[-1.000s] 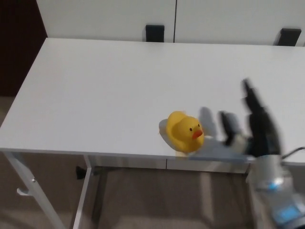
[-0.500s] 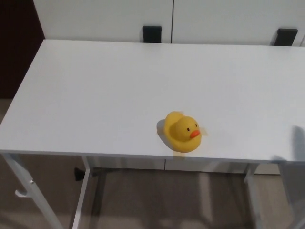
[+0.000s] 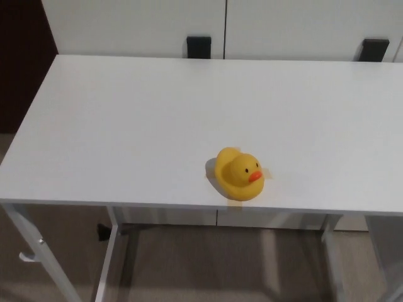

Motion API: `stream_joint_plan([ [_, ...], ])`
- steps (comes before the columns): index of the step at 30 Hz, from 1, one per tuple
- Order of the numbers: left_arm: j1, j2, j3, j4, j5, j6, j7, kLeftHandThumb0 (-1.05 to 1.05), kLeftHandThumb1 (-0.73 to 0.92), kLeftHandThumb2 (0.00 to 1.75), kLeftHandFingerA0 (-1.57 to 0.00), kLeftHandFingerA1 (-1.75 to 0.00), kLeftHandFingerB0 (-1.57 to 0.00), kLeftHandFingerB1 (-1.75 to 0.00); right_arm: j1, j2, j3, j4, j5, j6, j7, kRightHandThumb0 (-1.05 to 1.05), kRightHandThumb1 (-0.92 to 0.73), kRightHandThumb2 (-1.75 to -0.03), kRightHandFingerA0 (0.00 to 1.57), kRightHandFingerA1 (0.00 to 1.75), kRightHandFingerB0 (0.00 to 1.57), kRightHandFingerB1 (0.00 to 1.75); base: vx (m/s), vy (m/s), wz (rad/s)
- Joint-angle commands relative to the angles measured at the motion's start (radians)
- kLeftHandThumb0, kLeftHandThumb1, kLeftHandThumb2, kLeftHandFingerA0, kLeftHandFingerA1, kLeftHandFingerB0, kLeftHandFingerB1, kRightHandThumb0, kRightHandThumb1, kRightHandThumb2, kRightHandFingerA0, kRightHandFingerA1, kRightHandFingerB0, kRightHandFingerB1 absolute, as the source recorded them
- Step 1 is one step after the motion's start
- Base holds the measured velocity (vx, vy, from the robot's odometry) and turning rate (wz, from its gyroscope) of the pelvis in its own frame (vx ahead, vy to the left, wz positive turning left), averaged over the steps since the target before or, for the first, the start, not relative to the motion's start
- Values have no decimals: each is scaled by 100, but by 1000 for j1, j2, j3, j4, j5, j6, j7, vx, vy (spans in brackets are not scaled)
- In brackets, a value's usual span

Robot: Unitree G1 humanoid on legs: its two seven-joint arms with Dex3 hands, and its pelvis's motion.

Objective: The robot uses its right hand to push the yellow duck toy to the center of the white desk.

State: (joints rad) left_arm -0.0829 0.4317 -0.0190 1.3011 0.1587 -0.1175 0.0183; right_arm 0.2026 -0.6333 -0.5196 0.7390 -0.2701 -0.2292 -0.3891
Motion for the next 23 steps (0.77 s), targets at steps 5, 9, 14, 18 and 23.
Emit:
stream_joint_plan([
  [5, 10, 26, 1, 8, 16, -37, 14, 26, -49, 161, -150, -90, -156, -80, 7, 44, -80, 351, 211, -169, 220, -12, -34, -114, 103, 58, 80, 58, 0, 0, 0],
  [9, 7, 32, 1, 3, 14, -33, 10, 29, -50, 167, -145, -93, -153, -80, 10, 19, -32, 404, 202, -131, 392, -15, -39, -104, 123, 61, 87, 59, 0, 0, 0],
  [14, 7, 32, 7, 4, 7, -28, 1, 6, -14, 90, -135, -121, -134, -119, 0, 4, -1, 437, 193, -115, 437, -20, -43, -96, 129, 64, 87, 61, 0, 0, 0],
  [18, 7, 32, 3, 7, 13, -32, 8, 26, -56, 166, -142, -89, -157, -76, -6, -7, 16, 440, 193, -106, 470, -19, -43, -99, 123, 63, 86, 60, 0, 0, 0],
  [23, 9, 34, 6, 3, 9, -31, 5, 30, -49, 175, -140, -96, -152, -87, -20, -17, 29, 467, 203, -105, 496, -20, -39, -101, 123, 62, 87, 61, 0, 0, 0],
])
